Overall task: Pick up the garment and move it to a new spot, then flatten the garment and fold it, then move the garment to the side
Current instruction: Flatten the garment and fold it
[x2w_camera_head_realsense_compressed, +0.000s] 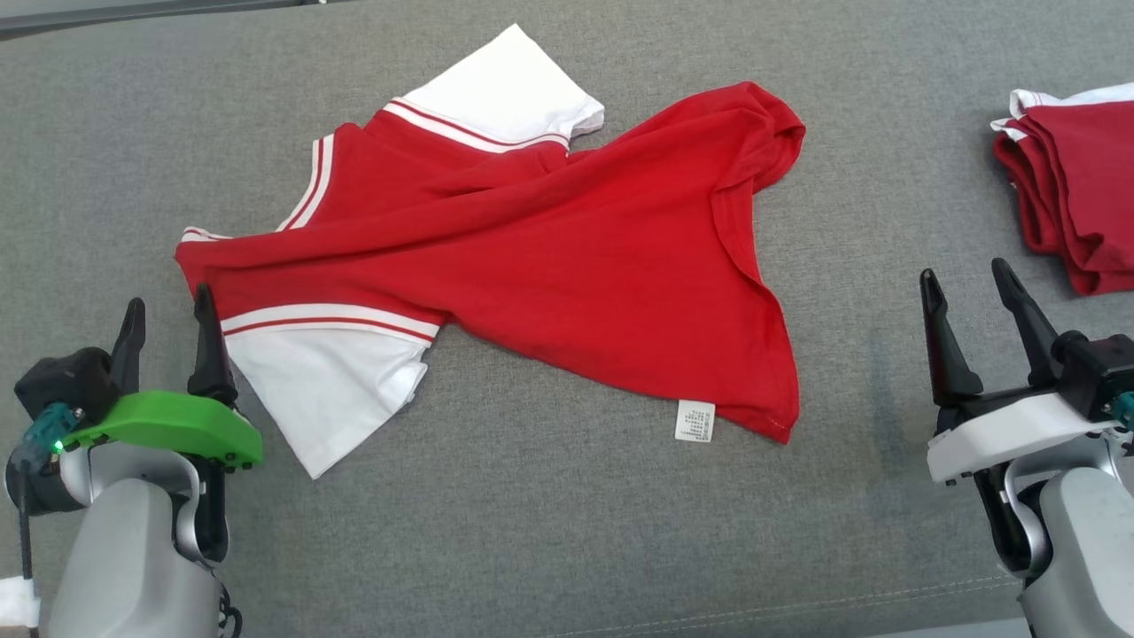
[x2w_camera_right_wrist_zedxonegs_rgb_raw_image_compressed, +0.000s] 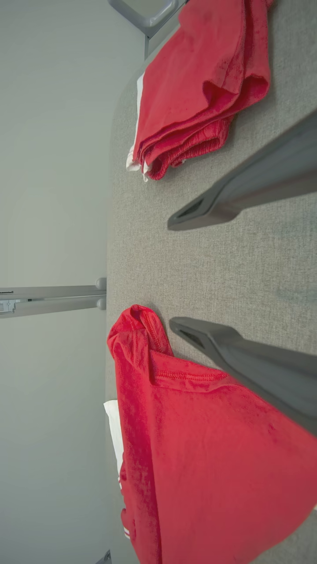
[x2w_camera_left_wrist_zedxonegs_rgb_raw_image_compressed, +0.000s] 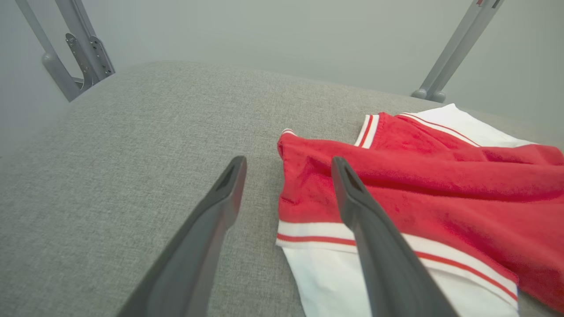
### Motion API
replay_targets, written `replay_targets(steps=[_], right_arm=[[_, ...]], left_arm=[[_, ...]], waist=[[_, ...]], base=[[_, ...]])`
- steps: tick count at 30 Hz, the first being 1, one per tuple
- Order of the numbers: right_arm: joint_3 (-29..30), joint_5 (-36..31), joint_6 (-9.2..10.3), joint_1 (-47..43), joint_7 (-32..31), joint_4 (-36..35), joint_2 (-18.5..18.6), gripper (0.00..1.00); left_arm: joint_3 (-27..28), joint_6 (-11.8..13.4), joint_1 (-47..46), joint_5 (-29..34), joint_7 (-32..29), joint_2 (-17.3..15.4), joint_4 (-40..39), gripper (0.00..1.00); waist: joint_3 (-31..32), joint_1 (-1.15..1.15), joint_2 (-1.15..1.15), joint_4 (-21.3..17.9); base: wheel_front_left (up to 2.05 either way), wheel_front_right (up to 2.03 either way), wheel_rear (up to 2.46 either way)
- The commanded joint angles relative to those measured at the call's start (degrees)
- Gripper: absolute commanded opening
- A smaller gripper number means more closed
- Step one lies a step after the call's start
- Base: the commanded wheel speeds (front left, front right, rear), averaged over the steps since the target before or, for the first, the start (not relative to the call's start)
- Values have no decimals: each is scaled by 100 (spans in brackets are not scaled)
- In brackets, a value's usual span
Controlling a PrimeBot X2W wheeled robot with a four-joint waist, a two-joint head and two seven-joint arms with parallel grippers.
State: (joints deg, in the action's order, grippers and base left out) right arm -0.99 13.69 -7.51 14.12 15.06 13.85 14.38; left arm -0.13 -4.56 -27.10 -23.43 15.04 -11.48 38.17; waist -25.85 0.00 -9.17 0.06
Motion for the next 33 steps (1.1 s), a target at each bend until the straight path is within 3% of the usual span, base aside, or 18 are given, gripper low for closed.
replay_targets(steps=[1, 17, 33], right_arm=[[-107, 109, 3, -119, 16, 119, 3, 100], [-266, 147, 3, -272, 16, 218, -213, 100], [-41, -158, 3, -668, 16, -188, -721, 100]], left_arm=[[72, -55, 329, 116, 14, 120, -299, 100], [19, -80, 1679, 354, 8, 771, -1640, 100], [-142, 225, 2598, 351, 8, 852, -2452, 100]], waist=[[141, 0, 0, 87], [621, 0, 0, 345], [1264, 0, 0, 365]], base=[[0, 0, 0], [0, 0, 0], [0, 0, 0]])
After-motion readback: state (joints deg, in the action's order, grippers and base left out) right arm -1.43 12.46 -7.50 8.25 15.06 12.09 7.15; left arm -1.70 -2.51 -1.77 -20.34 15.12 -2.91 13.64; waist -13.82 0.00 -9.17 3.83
